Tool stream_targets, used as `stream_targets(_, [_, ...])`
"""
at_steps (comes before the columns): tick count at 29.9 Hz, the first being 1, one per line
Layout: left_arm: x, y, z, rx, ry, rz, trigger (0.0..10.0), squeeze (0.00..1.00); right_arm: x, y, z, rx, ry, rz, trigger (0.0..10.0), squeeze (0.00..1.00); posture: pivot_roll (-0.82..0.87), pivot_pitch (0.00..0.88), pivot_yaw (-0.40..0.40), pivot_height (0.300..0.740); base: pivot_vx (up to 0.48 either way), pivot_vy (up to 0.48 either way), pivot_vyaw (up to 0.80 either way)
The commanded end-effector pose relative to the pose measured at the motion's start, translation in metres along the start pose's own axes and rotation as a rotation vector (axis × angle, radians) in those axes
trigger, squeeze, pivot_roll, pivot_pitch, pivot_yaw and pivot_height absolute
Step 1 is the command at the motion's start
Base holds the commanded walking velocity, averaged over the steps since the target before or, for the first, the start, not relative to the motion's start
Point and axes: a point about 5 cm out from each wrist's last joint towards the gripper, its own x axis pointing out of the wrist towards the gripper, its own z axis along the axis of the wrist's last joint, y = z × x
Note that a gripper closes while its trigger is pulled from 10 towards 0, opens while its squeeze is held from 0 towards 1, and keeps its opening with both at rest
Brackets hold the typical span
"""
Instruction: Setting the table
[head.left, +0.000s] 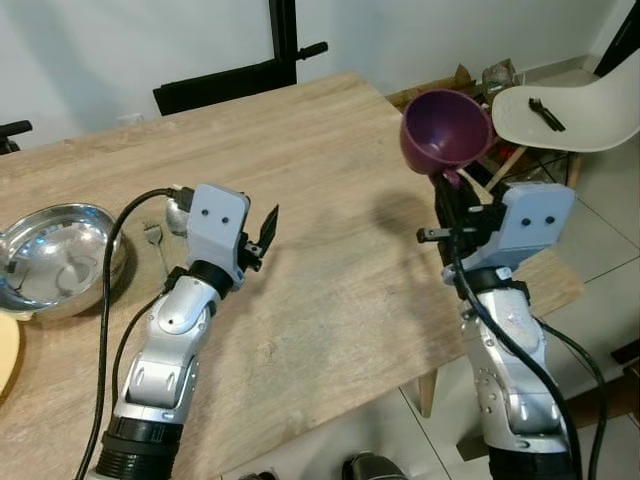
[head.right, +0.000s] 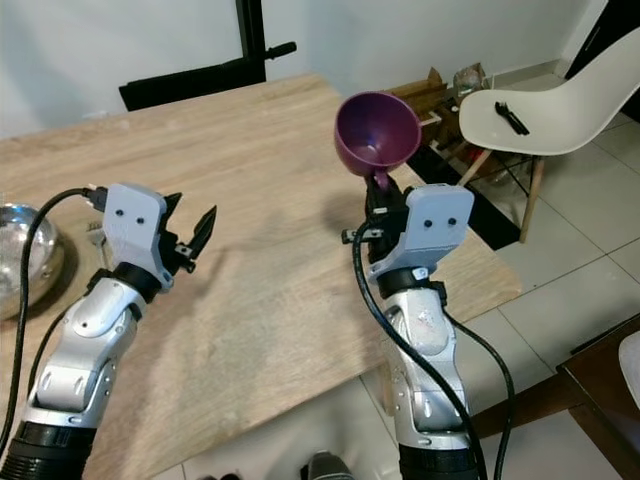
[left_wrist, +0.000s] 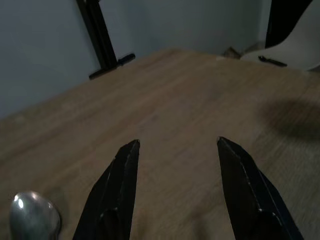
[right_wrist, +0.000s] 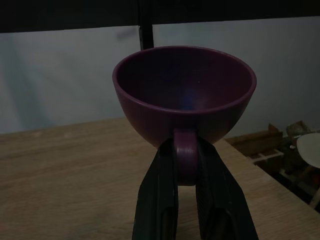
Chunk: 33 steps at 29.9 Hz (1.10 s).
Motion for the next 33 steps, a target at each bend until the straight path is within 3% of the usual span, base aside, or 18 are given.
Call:
stream_targets(1, [-0.003, 0.003, -0.002, -0.021, 0.023, 0.007, 10.0, 0.00, 0.001, 0.003, -0.004, 0.030, 0.025, 0.028, 10.0, 0.00, -0.16, 0.075, 0.092, 0.740, 0.000, 0.000, 0.00])
stream_targets(4, [-0.004, 0.005, -0.002, -0.009, 0.031, 0.008, 10.0, 0.00, 0.004, 0.006, -0.005, 0.050, 0.031, 0.054, 10.0, 0.00, -0.16, 0.075, 0.092, 0.740, 0.000, 0.000, 0.00])
stream_targets(7, [-0.010, 0.018, 0.007, 0.069, 0.032, -0.035, 10.0, 0.00, 0.023, 0.019, -0.017, 0.106, 0.111, 0.156, 10.0, 0.00, -0.14, 0.089, 0.084, 0.740, 0.000, 0.000, 0.00])
stream_targets(10, [-0.013, 0.025, 0.012, 0.106, 0.039, -0.063, 10.0, 0.00, 0.030, 0.025, -0.023, 0.132, 0.151, 0.204, 10.0, 0.00, -0.13, 0.093, 0.077, 0.740, 0.000, 0.000, 0.00])
stream_targets(12, [-0.019, 0.047, 0.027, 0.138, 0.067, -0.115, 10.0, 0.00, 0.043, 0.038, -0.032, 0.189, 0.227, 0.293, 10.0, 0.00, -0.10, 0.104, 0.061, 0.740, 0.000, 0.000, 0.00])
stream_targets(14, [-0.026, 0.064, 0.038, 0.053, 0.113, -0.173, 10.0, 0.00, 0.054, 0.051, -0.034, 0.227, 0.252, 0.394, 10.0, 0.00, -0.09, 0.114, 0.056, 0.740, 0.000, 0.000, 0.00])
stream_targets(15, [-0.026, 0.064, 0.038, 0.053, 0.113, -0.173, 10.0, 0.00, 0.054, 0.051, -0.034, 0.227, 0.252, 0.394, 10.0, 0.00, -0.09, 0.114, 0.056, 0.740, 0.000, 0.000, 0.00])
stream_targets(16, [-0.030, 0.070, 0.047, -0.038, 0.118, -0.218, 10.0, 0.00, 0.061, 0.059, -0.036, 0.192, 0.267, 0.452, 10.0, 0.00, -0.08, 0.123, 0.049, 0.740, 0.000, 0.000, 0.00])
stream_targets(23, [-0.040, 0.066, 0.060, -0.086, 0.111, -0.313, 10.0, 0.00, 0.082, 0.065, -0.042, 0.122, 0.284, 0.446, 10.0, 0.00, -0.04, 0.146, 0.041, 0.740, 0.000, 0.000, 0.00])
stream_targets(26, [-0.044, 0.063, 0.070, -0.078, 0.106, -0.335, 10.0, 0.00, 0.094, 0.056, -0.043, 0.056, 0.286, 0.399, 10.0, 0.00, -0.02, 0.150, 0.044, 0.740, 0.000, 0.000, 0.00])
stream_targets(29, [-0.045, 0.063, 0.071, -0.081, 0.114, -0.344, 10.0, 0.00, 0.096, 0.054, -0.043, 0.039, 0.286, 0.395, 10.0, 0.00, -0.02, 0.152, 0.046, 0.740, 0.000, 0.000, 0.00])
stream_targets(33, [-0.043, 0.060, 0.070, -0.094, 0.133, -0.361, 10.0, 0.00, 0.095, 0.035, -0.044, -0.070, 0.276, 0.342, 10.0, 0.00, -0.04, 0.161, 0.067, 0.740, 0.000, 0.000, 0.00])
